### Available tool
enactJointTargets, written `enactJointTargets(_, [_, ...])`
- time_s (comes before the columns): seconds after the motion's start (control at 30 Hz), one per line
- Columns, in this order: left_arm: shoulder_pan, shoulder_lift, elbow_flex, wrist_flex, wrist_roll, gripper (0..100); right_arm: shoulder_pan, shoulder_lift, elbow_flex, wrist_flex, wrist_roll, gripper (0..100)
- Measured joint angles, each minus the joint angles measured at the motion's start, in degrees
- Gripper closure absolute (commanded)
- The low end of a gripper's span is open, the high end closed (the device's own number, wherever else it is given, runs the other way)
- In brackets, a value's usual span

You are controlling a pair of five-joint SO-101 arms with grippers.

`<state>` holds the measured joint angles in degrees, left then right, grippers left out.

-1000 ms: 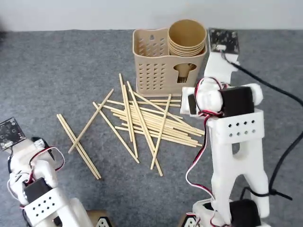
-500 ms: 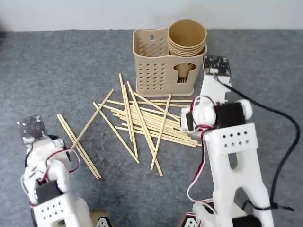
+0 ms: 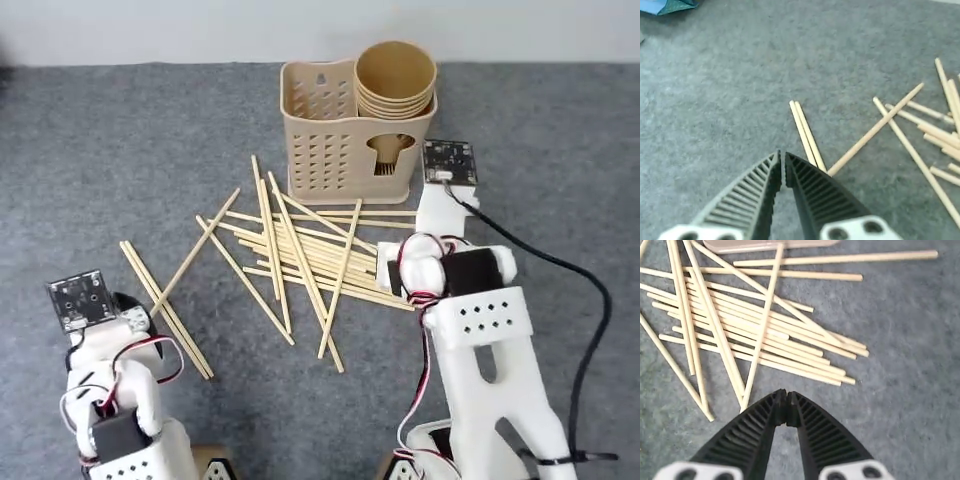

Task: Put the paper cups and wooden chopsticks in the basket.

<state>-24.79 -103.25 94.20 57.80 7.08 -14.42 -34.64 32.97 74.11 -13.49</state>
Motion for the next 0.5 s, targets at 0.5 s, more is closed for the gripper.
enactJointTargets(0.5, [-2.02, 0.0, 2.9, 8.44, 0.7, 99, -14.42, 13.45, -0.7, -11.69, 2.46, 92.4])
